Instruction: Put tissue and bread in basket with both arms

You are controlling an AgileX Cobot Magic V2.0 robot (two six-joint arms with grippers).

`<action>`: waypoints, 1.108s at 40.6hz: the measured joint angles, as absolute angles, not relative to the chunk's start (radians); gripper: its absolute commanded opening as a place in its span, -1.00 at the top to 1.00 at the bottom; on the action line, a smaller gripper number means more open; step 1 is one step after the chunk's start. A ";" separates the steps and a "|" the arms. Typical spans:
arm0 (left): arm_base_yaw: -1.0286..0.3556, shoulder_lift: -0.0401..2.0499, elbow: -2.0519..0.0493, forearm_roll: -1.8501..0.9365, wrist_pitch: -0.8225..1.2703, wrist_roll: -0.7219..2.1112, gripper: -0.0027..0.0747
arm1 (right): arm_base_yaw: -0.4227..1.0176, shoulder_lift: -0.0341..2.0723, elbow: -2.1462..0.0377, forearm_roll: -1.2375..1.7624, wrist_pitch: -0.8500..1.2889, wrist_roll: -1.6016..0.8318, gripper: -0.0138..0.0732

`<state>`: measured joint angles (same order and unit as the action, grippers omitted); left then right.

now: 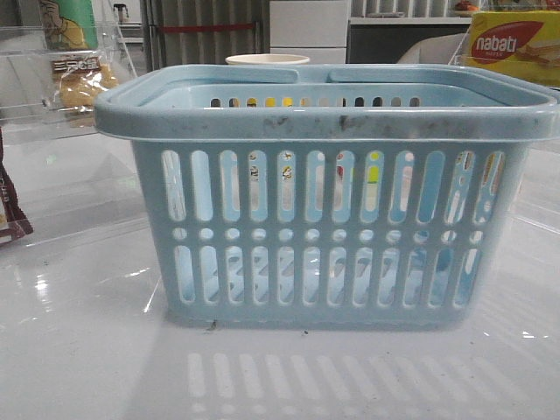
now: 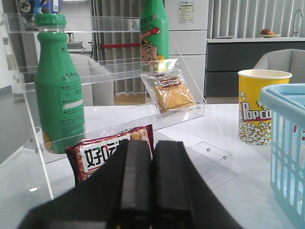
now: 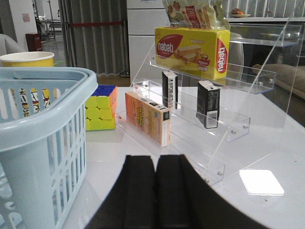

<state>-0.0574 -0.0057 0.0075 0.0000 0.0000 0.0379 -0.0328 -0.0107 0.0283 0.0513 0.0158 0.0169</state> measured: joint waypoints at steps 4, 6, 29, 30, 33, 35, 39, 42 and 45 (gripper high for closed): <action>-0.057 -0.006 0.008 0.000 0.000 0.038 0.69 | -0.033 -0.011 0.028 0.051 0.016 0.017 0.56; -0.057 -0.006 0.008 0.000 0.000 0.038 0.69 | -0.033 -0.011 0.028 0.051 0.016 0.017 0.56; -0.057 -0.006 0.006 0.000 0.000 0.038 0.69 | -0.033 -0.011 0.028 0.051 -0.052 0.017 0.56; -0.057 -0.006 0.004 0.000 0.000 0.038 0.69 | -0.033 -0.011 0.022 0.051 -0.052 0.017 0.56; -0.057 -0.006 -0.017 0.000 0.000 0.038 0.69 | -0.033 -0.011 -0.015 0.051 -0.032 0.017 0.56; -0.057 -0.006 -0.051 0.000 0.009 0.038 0.69 | -0.033 -0.011 -0.059 0.051 -0.006 0.017 0.56; -0.057 -0.006 -0.152 0.000 0.031 0.038 0.69 | -0.033 -0.011 -0.175 0.051 0.064 0.017 0.56; -0.057 -0.001 -0.247 0.000 0.068 0.038 0.69 | -0.033 -0.009 -0.257 0.051 0.126 0.017 0.56; -0.057 0.024 -0.336 0.000 0.106 0.038 0.69 | -0.033 0.017 -0.339 0.051 0.179 0.017 0.56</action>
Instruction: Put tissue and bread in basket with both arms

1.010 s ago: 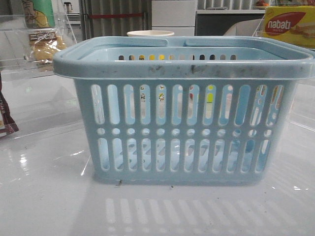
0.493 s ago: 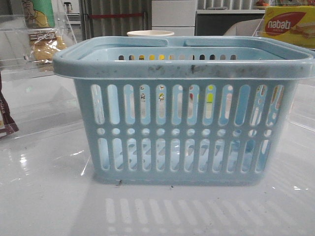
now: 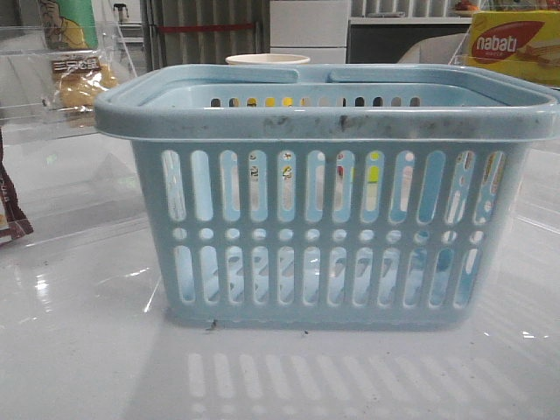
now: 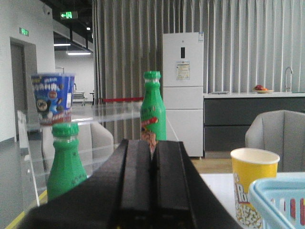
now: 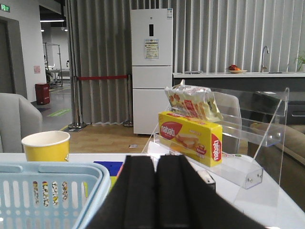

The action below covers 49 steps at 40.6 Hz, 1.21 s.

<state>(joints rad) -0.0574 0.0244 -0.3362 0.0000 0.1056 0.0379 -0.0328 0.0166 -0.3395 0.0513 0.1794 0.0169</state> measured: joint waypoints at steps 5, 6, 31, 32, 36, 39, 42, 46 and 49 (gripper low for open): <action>-0.057 0.125 -0.480 0.000 0.192 0.038 0.69 | -0.033 0.110 -0.488 0.051 0.292 0.017 0.56; -0.057 0.144 -0.510 0.000 0.210 0.038 0.69 | -0.033 0.135 -0.515 0.051 0.311 0.017 0.56; -0.057 0.504 -0.652 0.000 0.529 0.038 0.69 | -0.033 0.621 -0.634 0.051 0.550 0.017 0.56; -0.057 0.511 -0.647 0.000 0.529 0.038 0.69 | -0.033 0.637 -0.634 0.051 0.550 0.017 0.56; -0.057 0.535 -0.636 0.000 0.551 0.038 0.69 | -0.033 0.689 -0.634 0.051 0.552 0.017 0.49; -0.057 0.551 -0.634 0.000 0.569 0.038 0.61 | -0.033 0.722 -0.634 0.051 0.552 0.017 0.24; -0.057 0.572 -0.630 0.000 0.586 0.038 0.33 | -0.033 0.751 -0.634 0.051 0.552 0.017 -0.12; -0.057 0.593 -0.630 0.000 0.593 0.038 -0.13 | -0.033 0.782 -0.634 0.051 0.552 0.017 -0.52; -0.057 0.607 -0.630 0.000 0.593 0.038 -0.33 | -0.033 0.805 -0.634 0.049 0.552 0.017 -0.61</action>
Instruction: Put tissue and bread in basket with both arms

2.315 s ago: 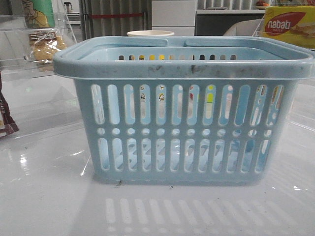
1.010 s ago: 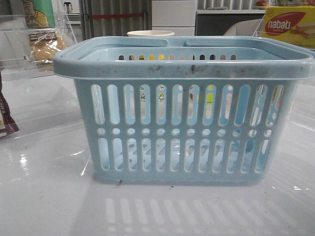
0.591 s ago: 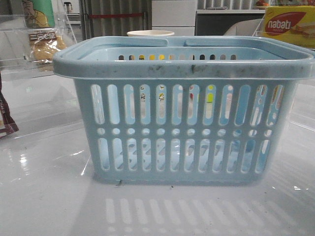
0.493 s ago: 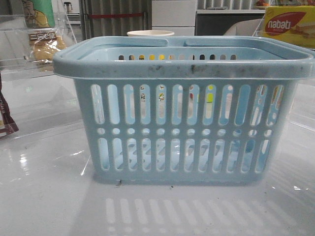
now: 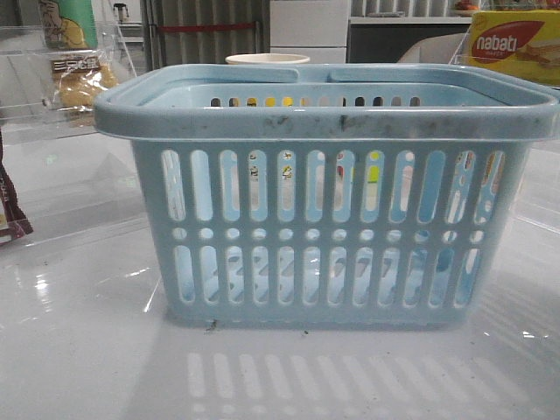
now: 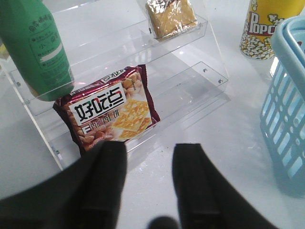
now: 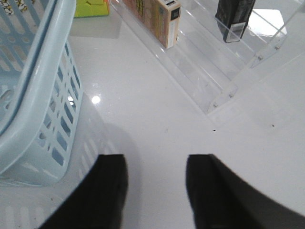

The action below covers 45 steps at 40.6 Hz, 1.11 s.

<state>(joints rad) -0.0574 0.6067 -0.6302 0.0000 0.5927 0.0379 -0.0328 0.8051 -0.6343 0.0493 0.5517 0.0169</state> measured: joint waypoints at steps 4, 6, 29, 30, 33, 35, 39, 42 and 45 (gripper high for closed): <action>-0.057 0.623 -0.630 0.000 0.593 0.038 -0.34 | -0.033 0.838 -0.638 0.043 0.552 0.017 -0.61; -0.057 0.628 -0.630 0.000 0.593 0.038 -0.33 | -0.038 0.864 -0.647 0.041 0.552 0.017 -0.61; -0.057 0.635 -0.630 0.000 0.593 0.038 -0.07 | -0.235 1.330 -1.033 0.036 0.533 0.017 -0.61; -0.057 0.635 -0.630 0.000 0.593 0.038 -0.06 | -0.235 1.349 -1.048 0.036 0.533 0.017 -0.61; -0.057 0.635 -0.630 0.000 0.593 0.038 -0.04 | -0.235 1.418 -1.098 0.036 0.532 0.017 -0.61; -0.057 0.635 -0.630 0.000 0.593 0.038 -0.02 | -0.235 1.460 -1.131 0.036 0.532 0.017 -0.61; -0.057 0.635 -0.630 0.000 0.593 0.038 0.00 | -0.235 1.533 -1.194 0.036 0.532 0.017 -0.61; -0.057 0.635 -0.630 0.000 0.593 0.038 0.03 | -0.235 1.590 -1.238 0.036 0.531 0.017 -0.61; -0.057 0.635 -0.630 0.000 0.593 0.038 0.03 | -0.235 1.640 -1.276 0.036 0.529 0.017 -0.61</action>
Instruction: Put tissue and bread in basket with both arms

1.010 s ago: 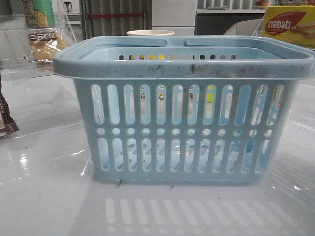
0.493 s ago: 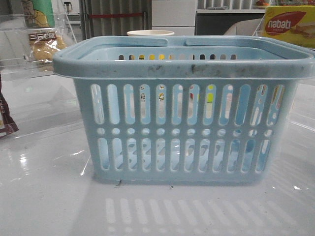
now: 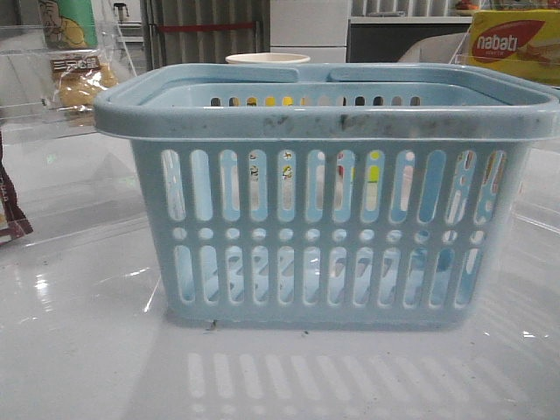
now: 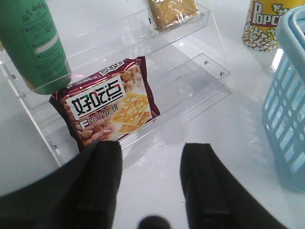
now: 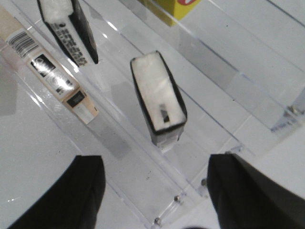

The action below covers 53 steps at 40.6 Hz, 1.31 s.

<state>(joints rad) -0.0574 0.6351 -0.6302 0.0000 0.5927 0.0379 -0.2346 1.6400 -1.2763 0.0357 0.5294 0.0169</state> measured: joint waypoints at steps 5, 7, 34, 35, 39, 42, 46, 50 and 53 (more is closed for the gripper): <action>-0.057 0.635 -0.630 0.000 0.593 0.038 0.03 | -0.235 1.704 -1.331 0.036 0.527 0.017 -0.61; -0.057 0.635 -0.630 0.000 0.593 0.038 0.03 | -0.235 1.727 -1.347 0.036 0.525 0.017 -0.61; -0.057 0.635 -0.630 0.000 0.593 0.038 0.03 | -0.235 1.804 -1.411 0.040 0.487 0.017 0.17; -0.057 0.635 -0.630 0.000 0.593 0.038 0.03 | -0.235 1.799 -1.411 0.044 0.492 0.017 0.17; -0.057 0.635 -0.630 0.000 0.593 0.038 0.03 | -0.232 1.732 -1.411 0.076 0.514 0.017 0.17; -0.057 0.635 -0.630 0.000 0.593 0.038 0.03 | -0.225 1.673 -1.411 0.099 0.532 0.017 0.17; -0.057 0.635 -0.630 0.000 0.593 0.038 0.03 | -0.195 1.590 -1.411 0.114 0.562 0.017 0.17; -0.057 0.635 -0.630 0.000 0.593 0.038 0.03 | -0.142 1.496 -1.411 0.117 0.591 0.017 0.17; -0.057 0.635 -0.630 0.000 0.593 0.038 0.03 | -0.089 1.441 -1.411 0.120 0.615 0.017 0.17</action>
